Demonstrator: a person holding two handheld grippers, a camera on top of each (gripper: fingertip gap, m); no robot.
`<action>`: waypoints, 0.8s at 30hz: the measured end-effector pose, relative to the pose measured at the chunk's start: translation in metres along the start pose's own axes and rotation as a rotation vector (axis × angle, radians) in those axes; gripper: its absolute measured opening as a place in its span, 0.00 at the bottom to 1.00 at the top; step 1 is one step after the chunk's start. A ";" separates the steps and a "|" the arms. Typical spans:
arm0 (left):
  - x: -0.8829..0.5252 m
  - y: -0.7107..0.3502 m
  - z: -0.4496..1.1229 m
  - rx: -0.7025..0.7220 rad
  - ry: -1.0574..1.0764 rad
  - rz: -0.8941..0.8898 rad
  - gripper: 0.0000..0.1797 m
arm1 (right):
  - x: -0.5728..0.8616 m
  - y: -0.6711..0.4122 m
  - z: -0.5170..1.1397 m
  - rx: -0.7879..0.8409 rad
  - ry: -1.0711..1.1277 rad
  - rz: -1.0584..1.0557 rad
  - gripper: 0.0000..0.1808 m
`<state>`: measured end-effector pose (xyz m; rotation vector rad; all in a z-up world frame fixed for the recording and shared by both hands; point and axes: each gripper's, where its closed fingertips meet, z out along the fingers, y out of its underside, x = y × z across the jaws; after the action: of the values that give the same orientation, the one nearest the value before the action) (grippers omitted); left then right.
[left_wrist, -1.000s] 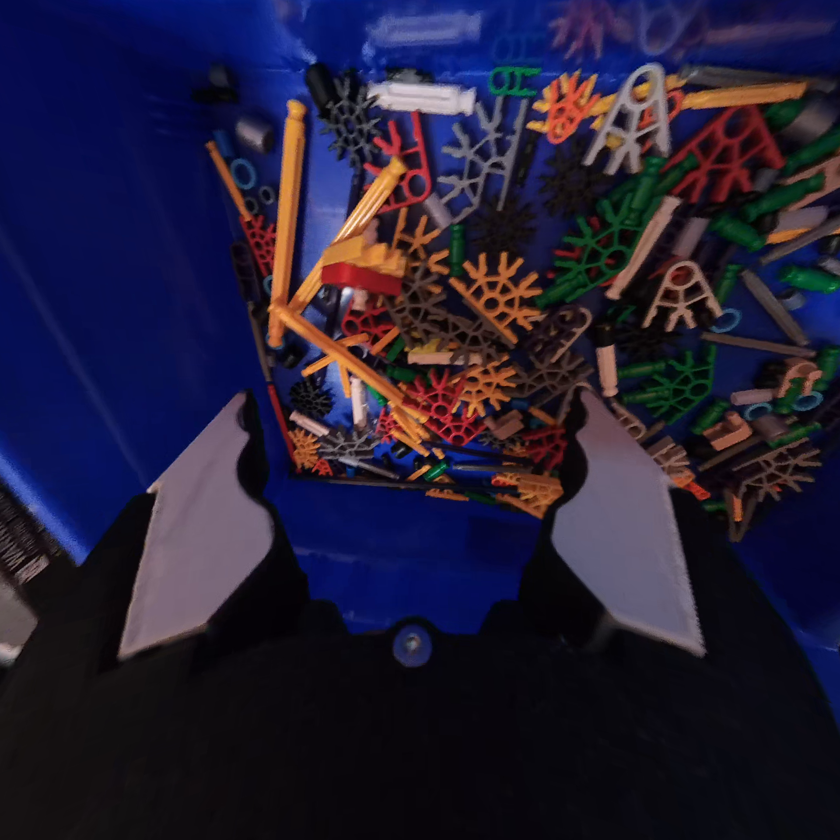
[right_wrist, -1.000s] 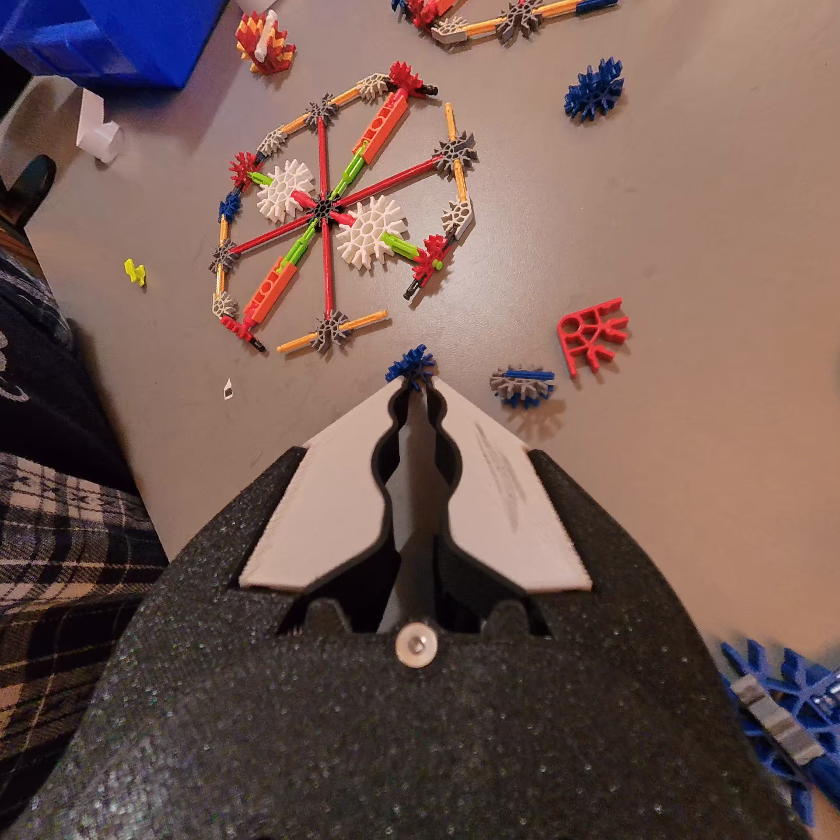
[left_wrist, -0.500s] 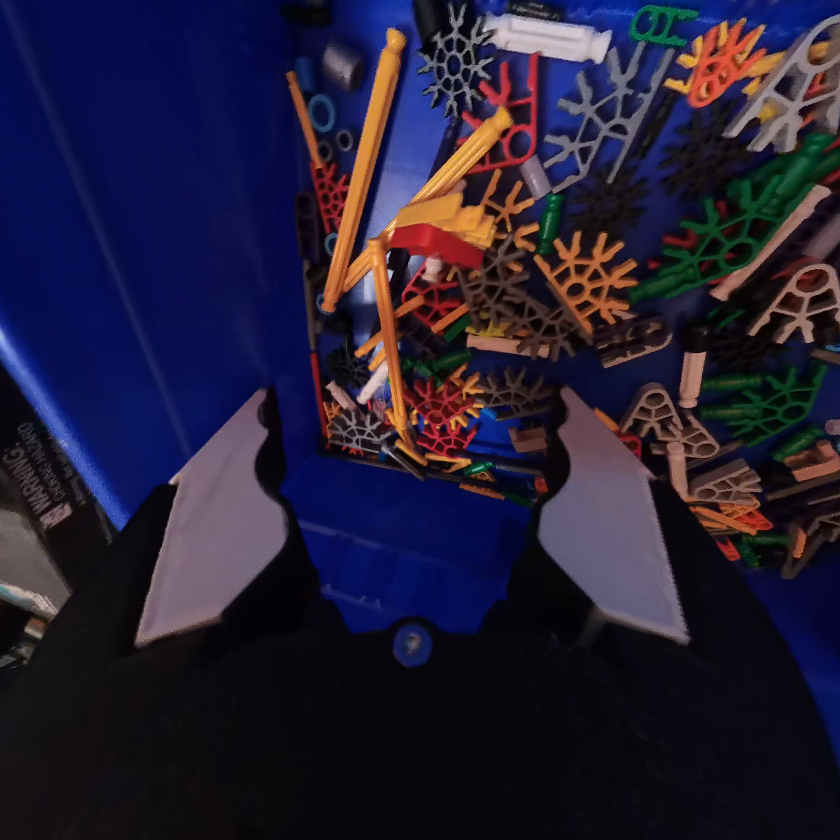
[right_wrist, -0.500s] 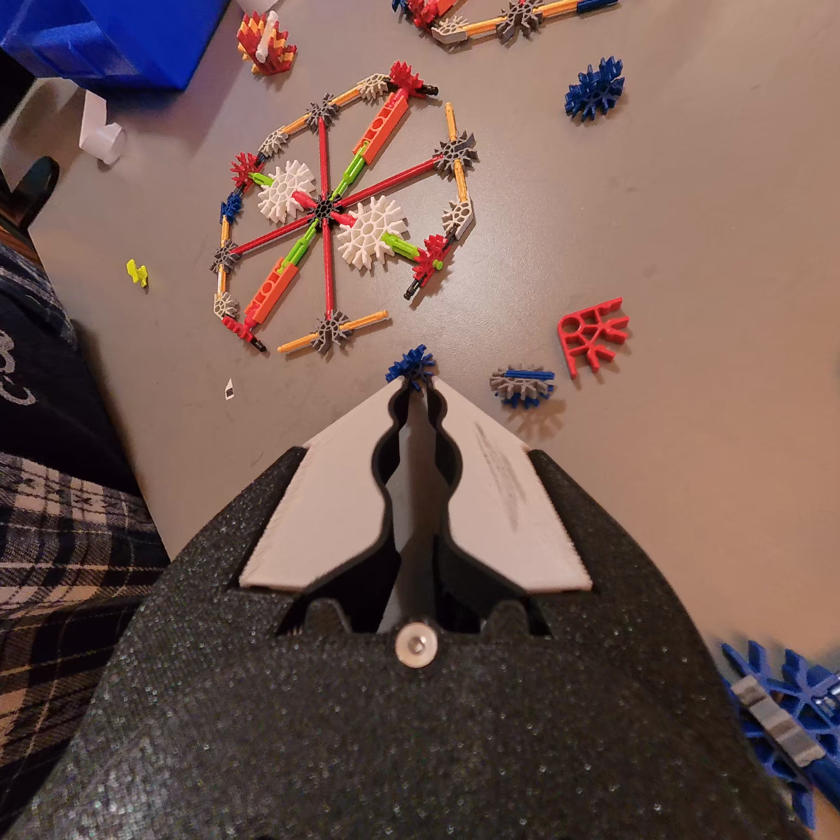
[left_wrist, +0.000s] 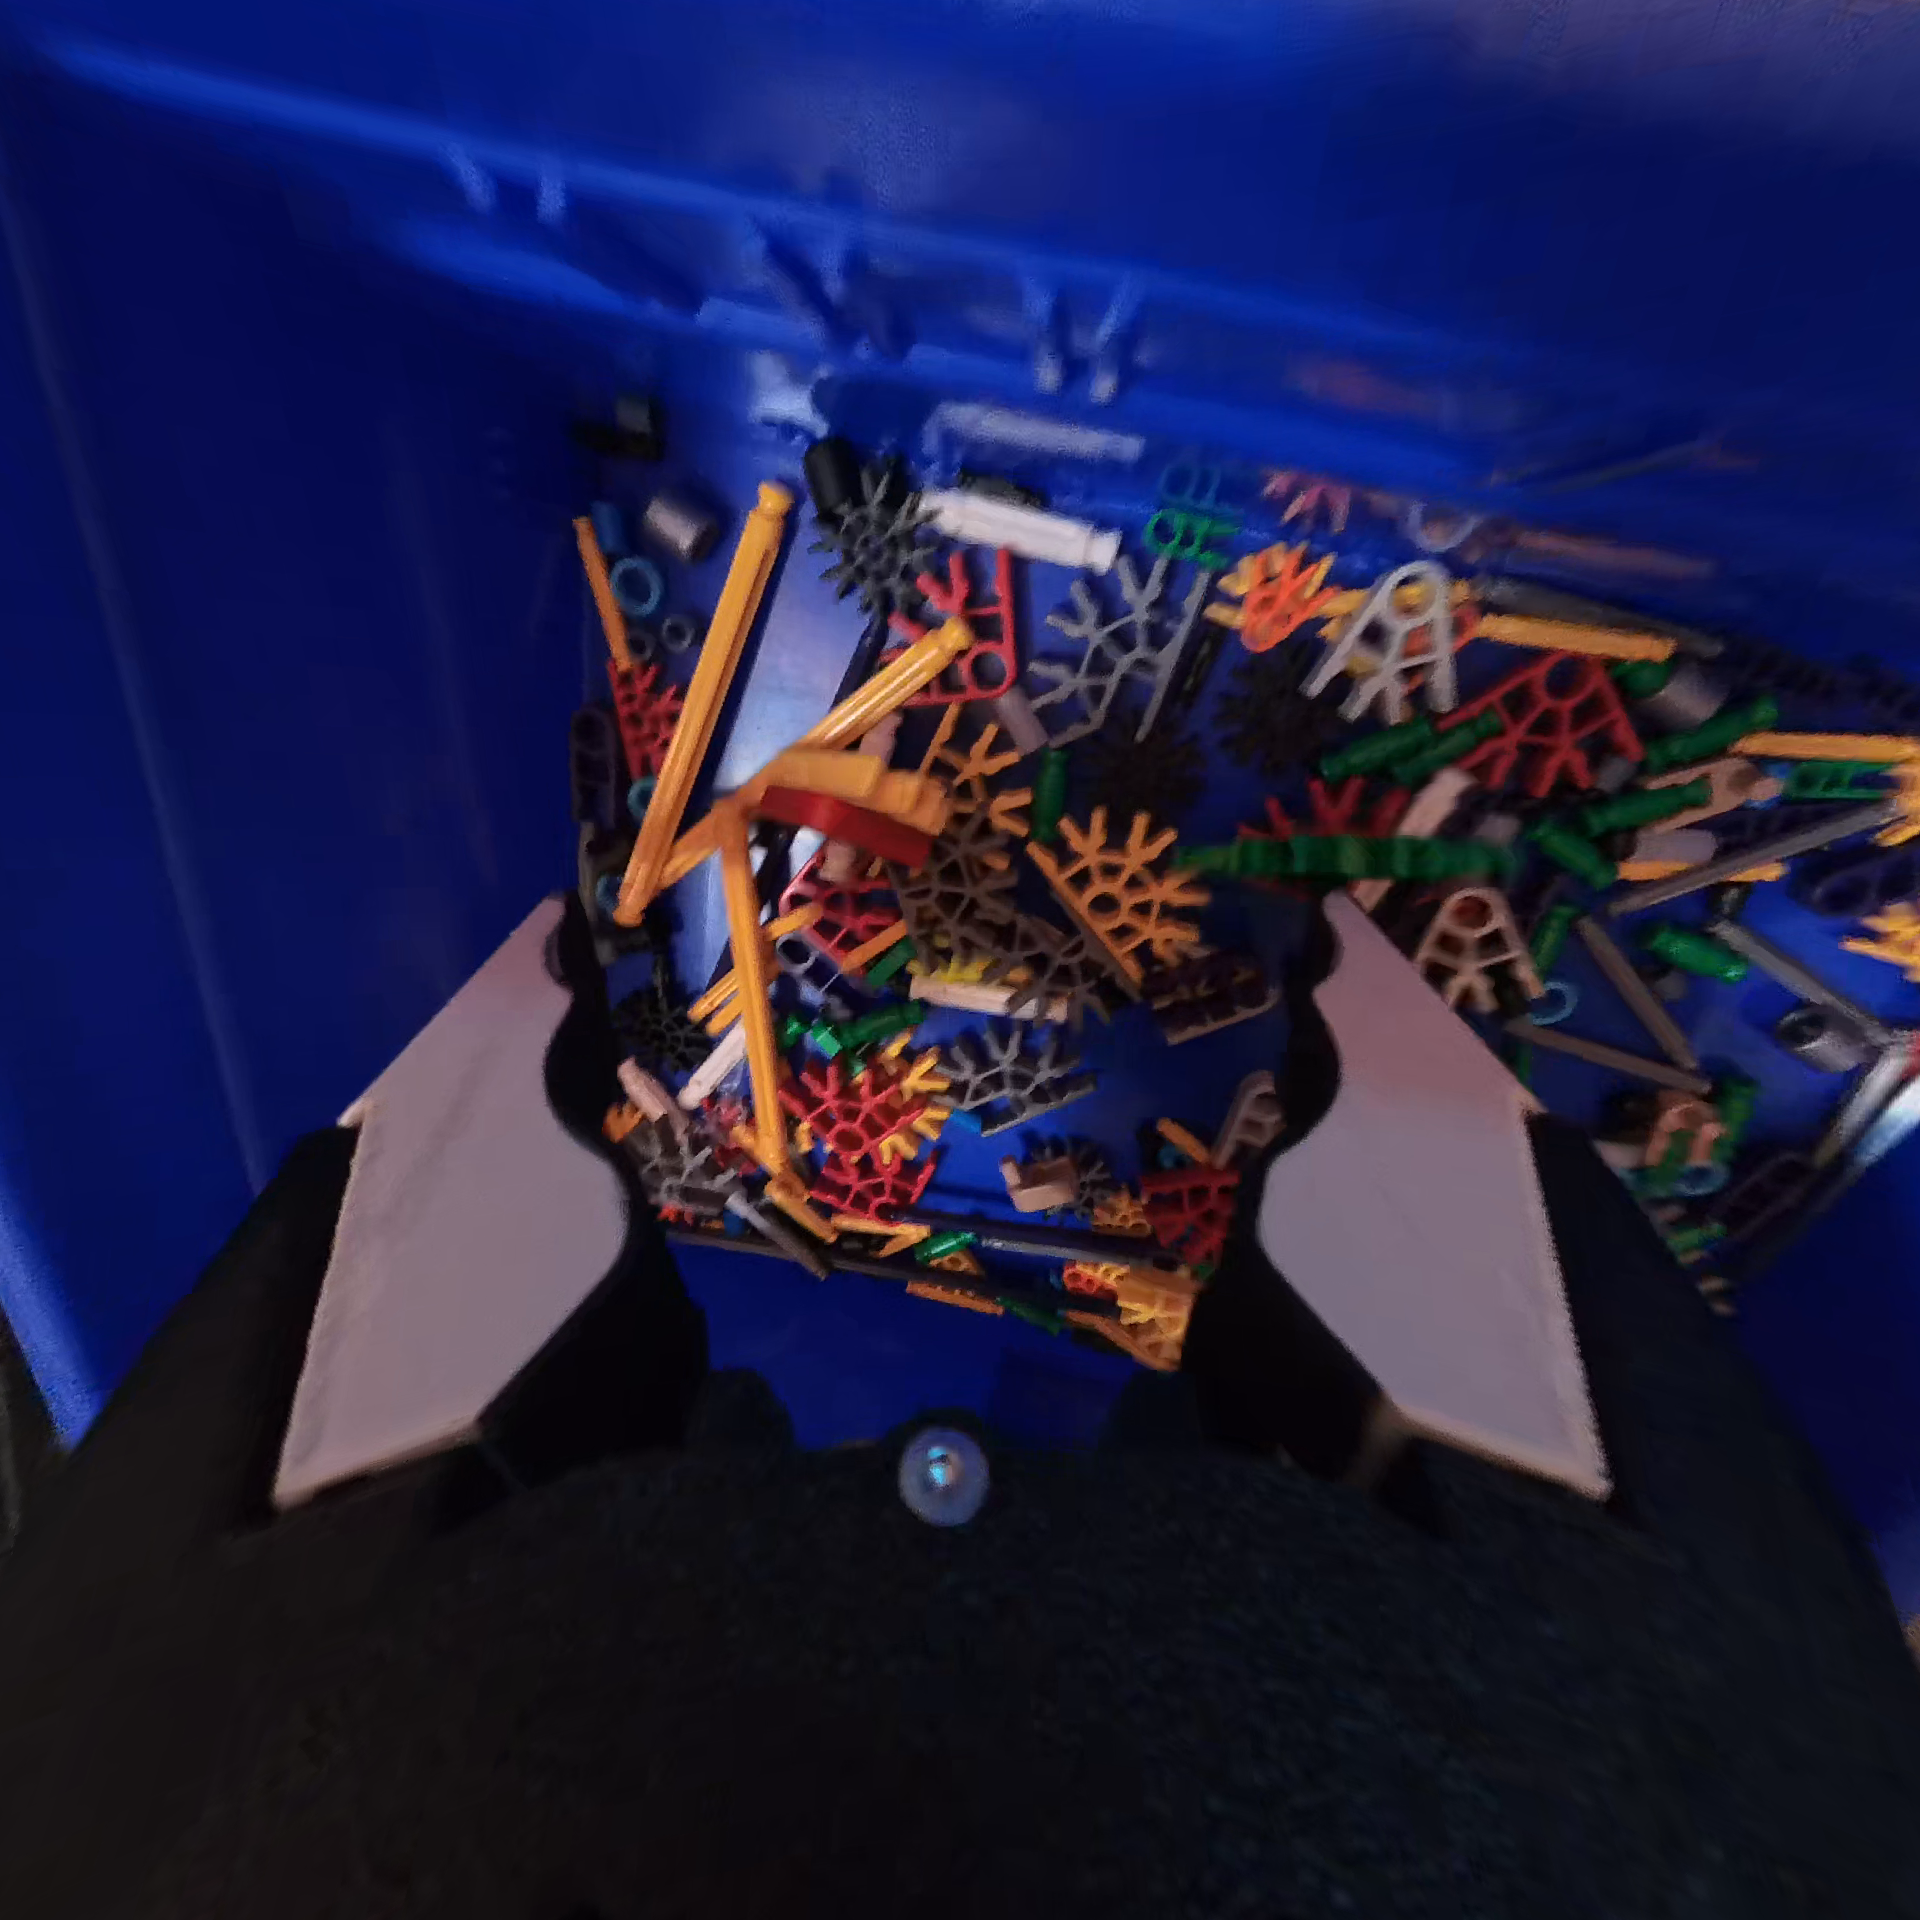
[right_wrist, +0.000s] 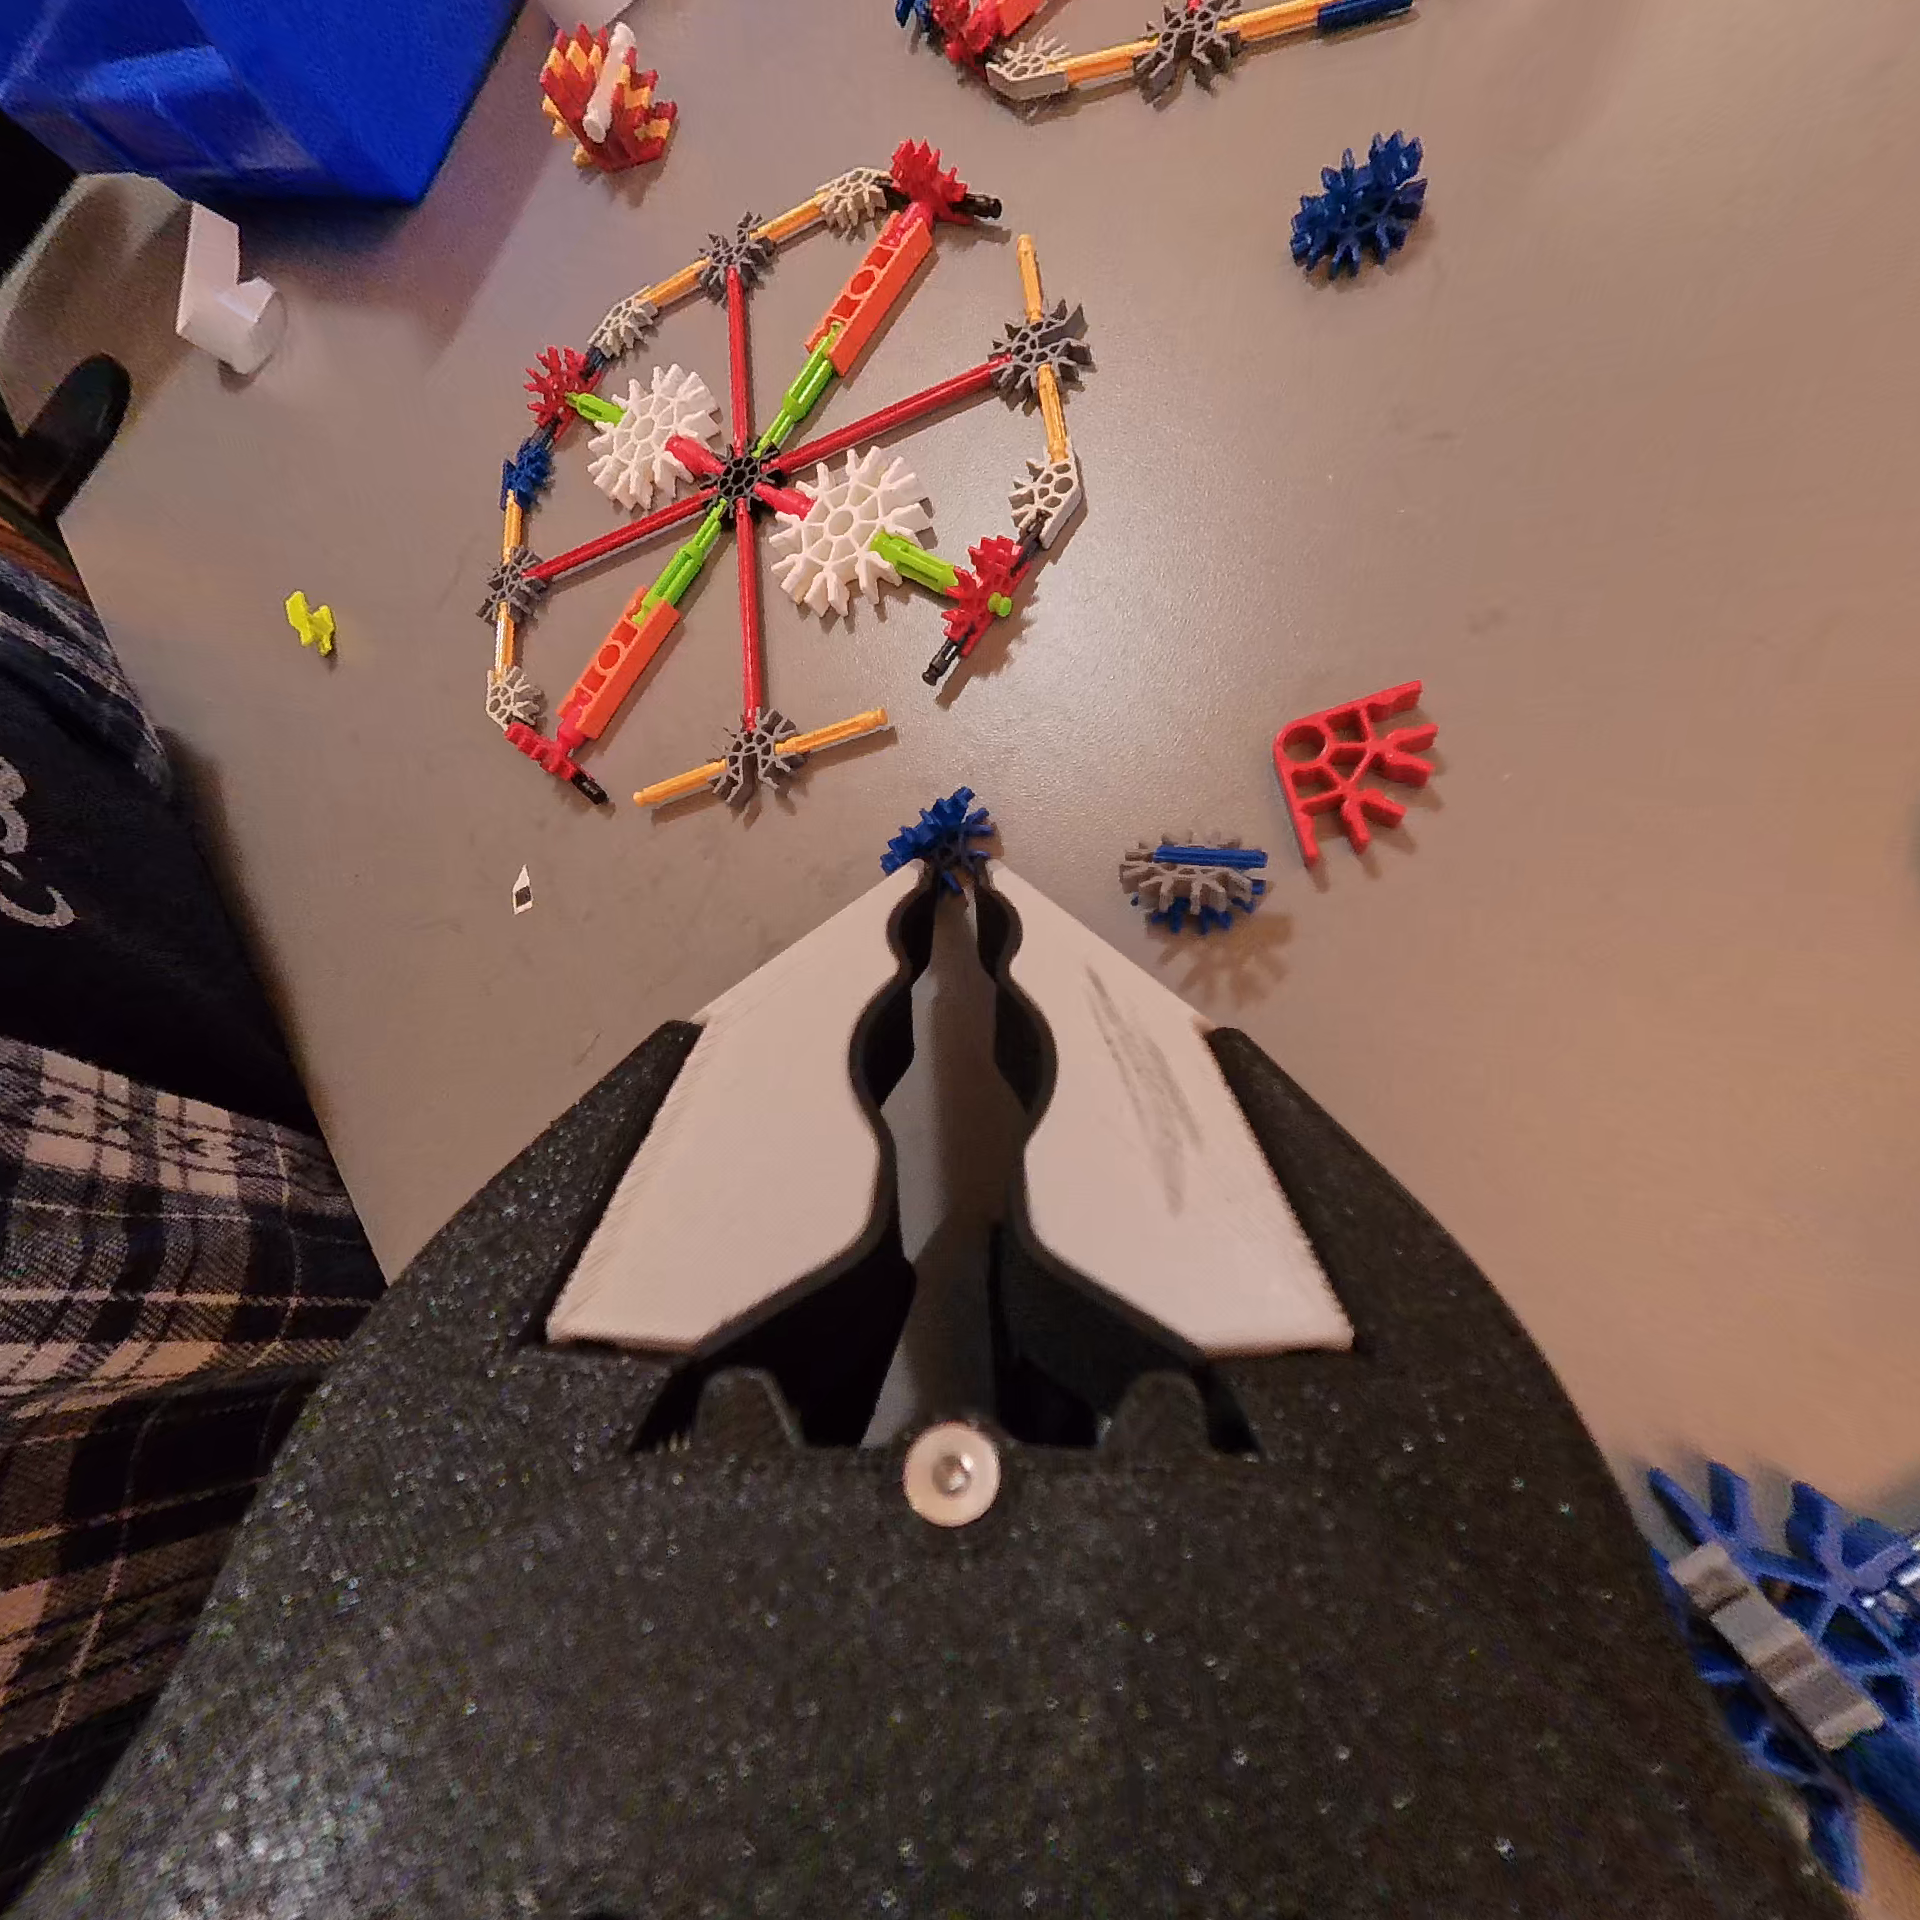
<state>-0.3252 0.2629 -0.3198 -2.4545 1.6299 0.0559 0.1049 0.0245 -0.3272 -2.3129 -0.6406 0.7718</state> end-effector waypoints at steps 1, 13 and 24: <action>-0.008 0.008 0.000 -0.033 -0.043 0.008 0.71 | 0.000 0.000 0.000 0.000 0.000 0.000 0.03; 0.001 -0.018 -0.015 0.081 -0.010 -0.026 0.70 | 0.000 0.000 0.000 0.000 -0.004 0.004 0.03; -0.009 0.001 0.000 -0.058 -0.096 -0.021 0.72 | 0.000 0.000 0.000 0.000 -0.002 0.001 0.03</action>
<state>-0.3301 0.2707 -0.3187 -2.4699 1.5837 0.2176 0.1048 0.0243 -0.3270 -2.3124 -0.6406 0.7750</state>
